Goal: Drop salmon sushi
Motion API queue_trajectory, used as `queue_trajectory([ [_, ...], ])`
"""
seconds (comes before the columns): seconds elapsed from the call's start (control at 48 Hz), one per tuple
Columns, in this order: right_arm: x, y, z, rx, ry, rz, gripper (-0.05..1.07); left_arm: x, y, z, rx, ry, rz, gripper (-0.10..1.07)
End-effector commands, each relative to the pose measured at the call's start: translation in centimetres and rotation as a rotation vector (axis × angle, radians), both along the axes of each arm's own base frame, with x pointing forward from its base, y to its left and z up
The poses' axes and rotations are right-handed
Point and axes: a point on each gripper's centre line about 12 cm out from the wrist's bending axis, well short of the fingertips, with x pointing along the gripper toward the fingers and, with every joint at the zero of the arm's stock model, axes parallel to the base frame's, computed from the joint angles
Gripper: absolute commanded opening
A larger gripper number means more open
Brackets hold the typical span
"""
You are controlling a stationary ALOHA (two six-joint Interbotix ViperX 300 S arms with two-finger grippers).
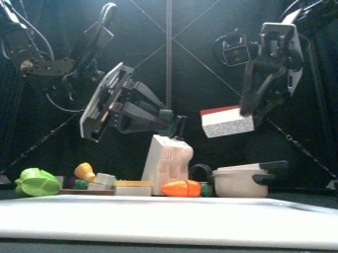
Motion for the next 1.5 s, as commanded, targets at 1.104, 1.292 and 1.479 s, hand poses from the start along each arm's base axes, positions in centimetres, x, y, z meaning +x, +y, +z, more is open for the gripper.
queue_trajectory([
  [1.104, 2.0, -1.0, -4.2, 0.012, 0.323, -0.263, 0.39, -1.8, -0.6, 0.8, -0.365, -0.047, 0.217, 0.71],
  [1.292, 1.5, -1.4, -2.8, -0.045, 0.321, -0.416, 0.39, -2.3, -0.4, 1.1, -0.383, -0.090, 0.229, 0.71],
  [1.479, 1.7, -0.4, -4.1, 0.027, 0.290, -0.507, 0.39, -2.6, -0.2, 1.6, -0.385, -0.127, 0.238, 0.71],
])
